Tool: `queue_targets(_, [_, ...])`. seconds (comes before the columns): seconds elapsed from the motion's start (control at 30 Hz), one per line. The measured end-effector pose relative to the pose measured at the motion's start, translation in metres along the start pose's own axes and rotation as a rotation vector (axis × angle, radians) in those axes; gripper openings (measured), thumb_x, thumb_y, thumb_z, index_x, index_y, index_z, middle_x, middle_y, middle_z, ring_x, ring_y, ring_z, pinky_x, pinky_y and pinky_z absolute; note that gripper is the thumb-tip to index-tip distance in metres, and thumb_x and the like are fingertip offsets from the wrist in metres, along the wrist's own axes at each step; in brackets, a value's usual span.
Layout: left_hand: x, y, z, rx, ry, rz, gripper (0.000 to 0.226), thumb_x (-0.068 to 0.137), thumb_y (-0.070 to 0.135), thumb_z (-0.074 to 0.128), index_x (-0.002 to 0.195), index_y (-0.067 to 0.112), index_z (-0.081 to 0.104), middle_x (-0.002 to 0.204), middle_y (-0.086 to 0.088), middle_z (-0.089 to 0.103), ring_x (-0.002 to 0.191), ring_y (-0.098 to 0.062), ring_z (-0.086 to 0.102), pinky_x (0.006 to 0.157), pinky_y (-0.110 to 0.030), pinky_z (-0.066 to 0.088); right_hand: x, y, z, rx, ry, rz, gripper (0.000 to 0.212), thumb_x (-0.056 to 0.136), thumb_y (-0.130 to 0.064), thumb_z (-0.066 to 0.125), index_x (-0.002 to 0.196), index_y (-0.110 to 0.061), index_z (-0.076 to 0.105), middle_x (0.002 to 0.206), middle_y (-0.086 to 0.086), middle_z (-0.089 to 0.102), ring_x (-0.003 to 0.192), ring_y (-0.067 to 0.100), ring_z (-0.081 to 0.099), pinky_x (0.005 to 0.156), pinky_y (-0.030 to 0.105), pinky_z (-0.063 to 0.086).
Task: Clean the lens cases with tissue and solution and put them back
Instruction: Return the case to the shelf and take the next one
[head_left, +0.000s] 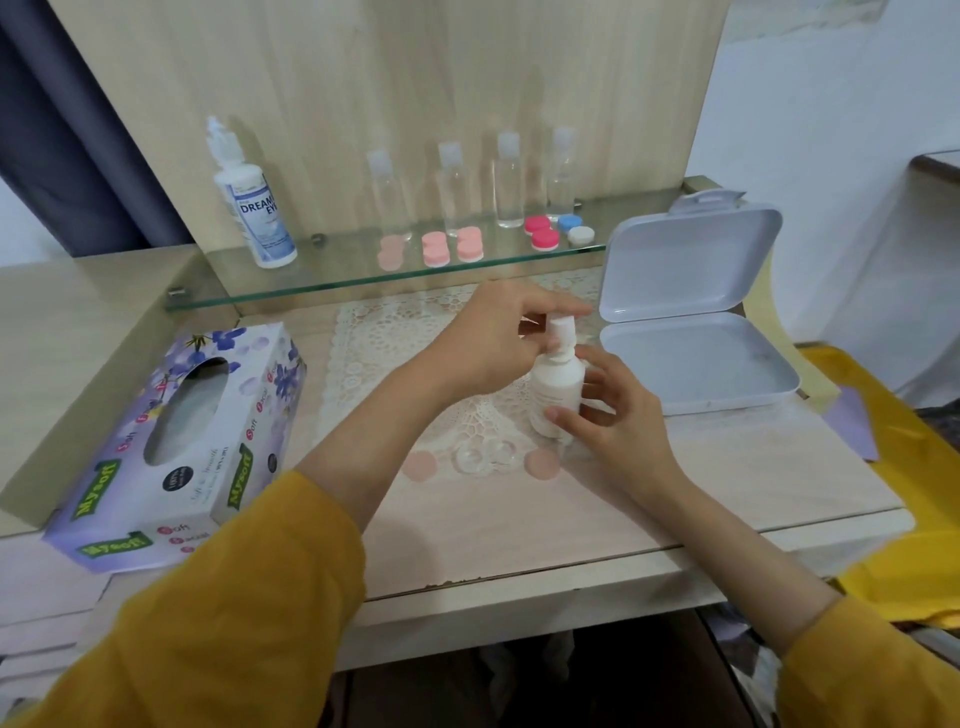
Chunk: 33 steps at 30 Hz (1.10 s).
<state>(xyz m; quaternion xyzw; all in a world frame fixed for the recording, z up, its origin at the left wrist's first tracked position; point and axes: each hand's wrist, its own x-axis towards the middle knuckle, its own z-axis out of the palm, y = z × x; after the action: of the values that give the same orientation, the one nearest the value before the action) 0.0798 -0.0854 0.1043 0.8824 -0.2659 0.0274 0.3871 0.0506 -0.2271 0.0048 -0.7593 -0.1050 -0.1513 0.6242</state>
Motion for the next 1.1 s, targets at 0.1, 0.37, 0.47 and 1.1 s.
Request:
queue_targets(0.1, [0.003,0.003,-0.006,-0.024,-0.095,-0.038,0.047,0.080,0.010,0.068,0.122,0.027,0.056,0.118,0.010,0.058,0.106,-0.003,0.054,0.091,-0.018,0.045,0.000,0.002,0.000,-0.004,0.001,-0.001,0.061,0.070,0.001,0.075,0.106,-0.041,0.049,0.092,-0.014,0.061,0.084,-0.009,0.060,0.071,0.010,0.049])
queue_targets(0.37, [0.006,0.006,-0.006,0.005,-0.040,-0.052,0.025,0.082,0.005,0.063,0.104,0.018,0.066,0.099,0.010,0.062,0.090,-0.002,0.058,0.081,-0.012,0.046,0.000,0.003,0.000,-0.017,0.007,-0.008,0.060,0.071,-0.002,0.076,0.106,-0.044,0.049,0.094,-0.016,0.062,0.086,-0.004,0.061,0.074,0.014,0.051])
queue_targets(0.47, [0.005,0.006,-0.007,-0.008,-0.088,-0.049,0.036,0.077,0.016,0.071,0.111,0.025,0.061,0.108,0.011,0.061,0.099,-0.004,0.056,0.087,-0.019,0.047,0.001,0.004,0.000,-0.024,0.003,-0.009,0.059,0.071,-0.003,0.076,0.107,-0.042,0.049,0.093,-0.014,0.063,0.087,-0.001,0.062,0.074,0.015,0.051])
queue_targets(1.1, [-0.019,-0.031,-0.006,-0.044,0.213,-0.175,0.019,0.088,0.028,0.060,0.104,0.021,0.065,0.096,0.016,0.062,0.086,0.004,0.057,0.078,-0.011,0.044,0.011,0.001,-0.004,-0.136,0.043,0.020,0.052,0.065,-0.010,0.081,0.104,-0.029,0.052,0.088,-0.006,0.064,0.080,0.011,0.065,0.068,0.023,0.054])
